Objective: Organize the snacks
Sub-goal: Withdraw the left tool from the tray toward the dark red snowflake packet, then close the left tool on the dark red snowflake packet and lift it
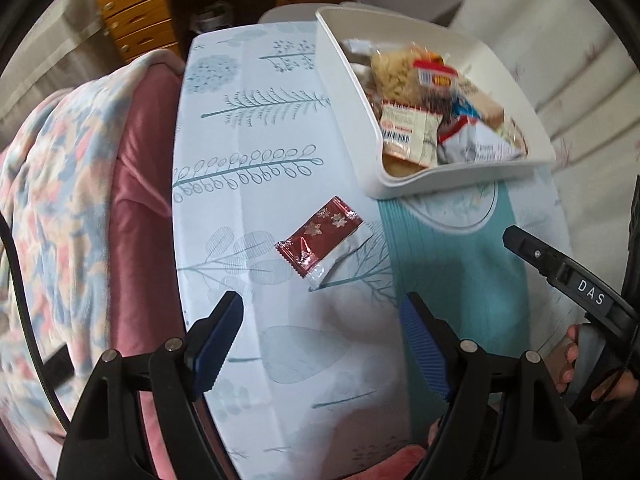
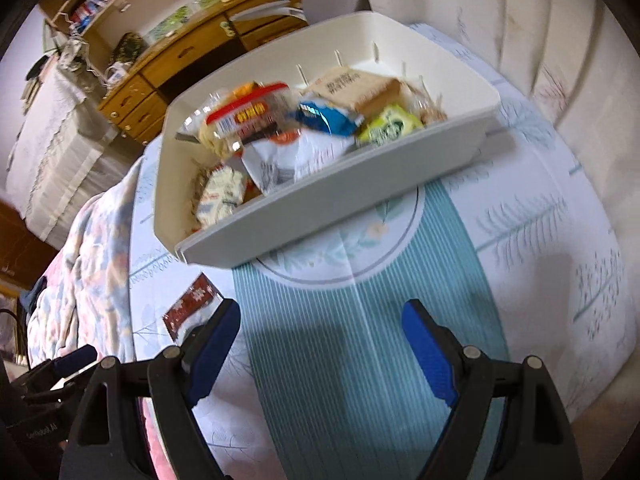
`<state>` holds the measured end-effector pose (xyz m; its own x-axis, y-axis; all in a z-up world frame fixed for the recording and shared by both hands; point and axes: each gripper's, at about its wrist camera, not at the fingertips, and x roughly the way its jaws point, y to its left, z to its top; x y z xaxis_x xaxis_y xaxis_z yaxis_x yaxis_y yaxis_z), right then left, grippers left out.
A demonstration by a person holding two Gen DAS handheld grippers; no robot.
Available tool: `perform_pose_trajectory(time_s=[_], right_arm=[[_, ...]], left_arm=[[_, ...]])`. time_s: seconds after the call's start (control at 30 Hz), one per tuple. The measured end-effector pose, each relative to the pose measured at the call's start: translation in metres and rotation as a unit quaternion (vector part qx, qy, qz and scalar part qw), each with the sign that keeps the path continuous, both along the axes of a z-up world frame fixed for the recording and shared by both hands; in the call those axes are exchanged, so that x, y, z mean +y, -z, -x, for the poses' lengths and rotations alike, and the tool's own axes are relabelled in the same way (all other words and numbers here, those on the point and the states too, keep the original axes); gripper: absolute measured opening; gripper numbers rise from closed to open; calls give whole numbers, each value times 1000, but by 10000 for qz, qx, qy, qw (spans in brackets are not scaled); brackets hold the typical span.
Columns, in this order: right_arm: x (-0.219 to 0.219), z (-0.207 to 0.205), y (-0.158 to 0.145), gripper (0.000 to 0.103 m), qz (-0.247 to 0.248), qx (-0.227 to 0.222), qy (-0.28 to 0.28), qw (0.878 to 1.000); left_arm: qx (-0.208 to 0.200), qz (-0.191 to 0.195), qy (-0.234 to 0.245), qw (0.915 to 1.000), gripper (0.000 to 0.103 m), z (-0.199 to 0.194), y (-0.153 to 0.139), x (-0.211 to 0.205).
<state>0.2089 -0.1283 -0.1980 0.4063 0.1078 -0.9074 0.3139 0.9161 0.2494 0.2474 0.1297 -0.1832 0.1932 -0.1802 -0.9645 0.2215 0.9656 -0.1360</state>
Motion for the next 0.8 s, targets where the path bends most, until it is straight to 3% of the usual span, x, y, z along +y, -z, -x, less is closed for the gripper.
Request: perform_pose_trajectory(time_s=[0.4, 0.8], right_arm=[[16, 22, 28, 84, 188, 350, 616, 9973], [21, 43, 49, 84, 388, 634, 701, 9948]], left_arm=[[-11, -230, 1001, 9947, 79, -24, 48, -12], [187, -91, 1219, 9923, 79, -53, 97, -17]])
